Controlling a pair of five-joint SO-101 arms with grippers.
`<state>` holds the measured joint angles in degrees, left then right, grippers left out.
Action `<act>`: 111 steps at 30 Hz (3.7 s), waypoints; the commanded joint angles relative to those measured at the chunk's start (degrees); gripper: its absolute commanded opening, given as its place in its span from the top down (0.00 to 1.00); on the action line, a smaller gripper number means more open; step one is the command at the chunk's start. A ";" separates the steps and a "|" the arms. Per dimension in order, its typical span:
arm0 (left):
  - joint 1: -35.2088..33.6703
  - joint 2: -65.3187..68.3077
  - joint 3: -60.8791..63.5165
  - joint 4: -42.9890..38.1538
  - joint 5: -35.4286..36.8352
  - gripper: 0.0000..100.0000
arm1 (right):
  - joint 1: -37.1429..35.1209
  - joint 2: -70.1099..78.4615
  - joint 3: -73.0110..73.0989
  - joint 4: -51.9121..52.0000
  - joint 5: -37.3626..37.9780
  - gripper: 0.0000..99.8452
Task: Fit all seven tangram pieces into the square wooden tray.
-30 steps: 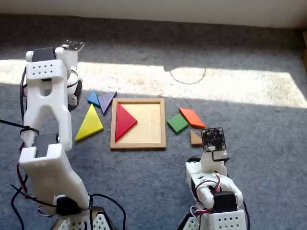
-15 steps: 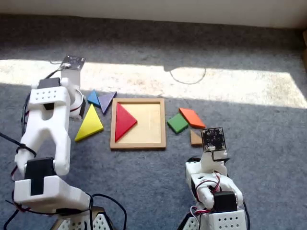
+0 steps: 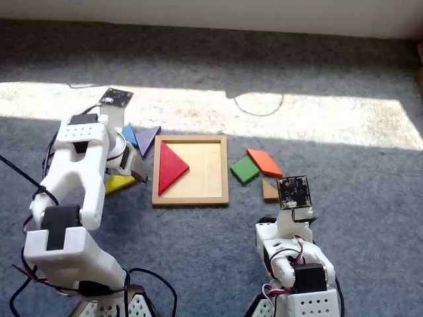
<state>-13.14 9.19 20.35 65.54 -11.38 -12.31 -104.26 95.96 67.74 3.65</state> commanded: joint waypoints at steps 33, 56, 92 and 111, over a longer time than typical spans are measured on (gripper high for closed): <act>2.59 13.23 -15.52 6.33 -0.44 0.84 | 0.66 -0.75 5.32 0.31 0.44 0.99; 0.57 7.34 -16.75 2.11 9.76 0.70 | 0.75 -0.75 5.32 0.31 0.44 0.99; -0.40 38.37 -56.22 22.15 19.52 0.70 | 2.42 -0.84 5.32 0.31 0.44 0.99; -2.95 39.69 -58.59 31.82 10.55 0.83 | 2.42 -0.84 5.32 0.31 0.44 0.99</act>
<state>-15.16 48.66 -37.93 95.87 -0.13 -10.55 -104.26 95.96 67.74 3.65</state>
